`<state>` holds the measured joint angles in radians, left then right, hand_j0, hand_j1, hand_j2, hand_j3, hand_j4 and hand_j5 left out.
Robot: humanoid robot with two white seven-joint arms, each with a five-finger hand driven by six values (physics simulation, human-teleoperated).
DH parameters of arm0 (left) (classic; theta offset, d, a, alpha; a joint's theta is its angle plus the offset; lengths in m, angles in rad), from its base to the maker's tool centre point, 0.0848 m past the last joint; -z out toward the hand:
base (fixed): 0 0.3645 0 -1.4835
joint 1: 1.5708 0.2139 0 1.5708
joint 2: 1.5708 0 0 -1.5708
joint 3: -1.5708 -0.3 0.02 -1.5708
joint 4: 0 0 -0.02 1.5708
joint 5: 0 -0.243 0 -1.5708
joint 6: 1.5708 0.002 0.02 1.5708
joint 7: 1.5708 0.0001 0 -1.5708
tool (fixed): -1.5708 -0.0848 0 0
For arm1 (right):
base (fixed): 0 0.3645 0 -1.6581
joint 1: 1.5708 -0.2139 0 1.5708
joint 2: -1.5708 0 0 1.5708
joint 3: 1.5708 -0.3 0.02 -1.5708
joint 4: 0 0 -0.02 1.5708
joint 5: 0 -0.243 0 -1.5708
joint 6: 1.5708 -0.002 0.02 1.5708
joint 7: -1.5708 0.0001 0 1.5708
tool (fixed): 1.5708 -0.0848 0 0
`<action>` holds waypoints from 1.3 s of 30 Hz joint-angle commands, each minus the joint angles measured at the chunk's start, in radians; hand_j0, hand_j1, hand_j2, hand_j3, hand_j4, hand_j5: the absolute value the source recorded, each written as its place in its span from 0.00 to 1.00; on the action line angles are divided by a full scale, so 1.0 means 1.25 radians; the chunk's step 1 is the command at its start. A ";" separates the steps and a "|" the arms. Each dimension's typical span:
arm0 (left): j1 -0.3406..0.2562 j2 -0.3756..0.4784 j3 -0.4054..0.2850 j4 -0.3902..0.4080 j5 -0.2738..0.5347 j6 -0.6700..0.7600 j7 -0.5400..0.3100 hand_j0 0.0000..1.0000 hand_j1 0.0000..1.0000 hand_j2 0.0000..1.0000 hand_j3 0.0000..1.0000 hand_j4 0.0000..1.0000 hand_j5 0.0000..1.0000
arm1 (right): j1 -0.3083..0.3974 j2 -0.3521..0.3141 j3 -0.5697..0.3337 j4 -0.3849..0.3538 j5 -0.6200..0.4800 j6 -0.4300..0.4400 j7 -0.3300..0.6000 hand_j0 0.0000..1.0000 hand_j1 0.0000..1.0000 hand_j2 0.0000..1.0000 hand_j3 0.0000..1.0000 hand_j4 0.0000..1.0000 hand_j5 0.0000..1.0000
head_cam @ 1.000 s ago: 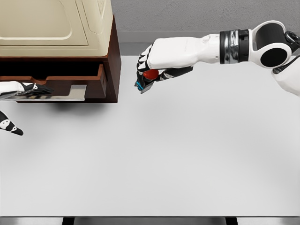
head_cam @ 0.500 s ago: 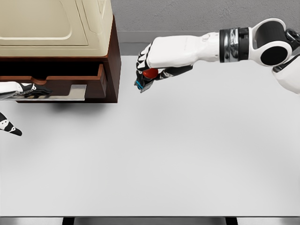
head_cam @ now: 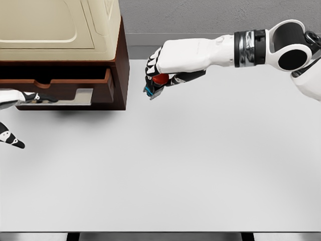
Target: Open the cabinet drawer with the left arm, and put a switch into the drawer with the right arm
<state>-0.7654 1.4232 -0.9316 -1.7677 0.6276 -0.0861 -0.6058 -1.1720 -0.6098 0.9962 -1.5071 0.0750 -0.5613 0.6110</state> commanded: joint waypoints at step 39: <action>-0.032 0.033 0.037 0.002 0.024 -0.086 -0.004 1.00 1.00 1.00 1.00 1.00 1.00 | -0.018 0.023 -0.002 -0.008 -0.005 0.012 0.000 0.47 0.47 0.47 0.47 0.47 0.47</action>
<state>-0.8087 1.4636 -0.8903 -1.7663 0.6430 -0.1863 -0.6110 -1.1950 -0.5853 0.9950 -1.5161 0.0747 -0.5501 0.6110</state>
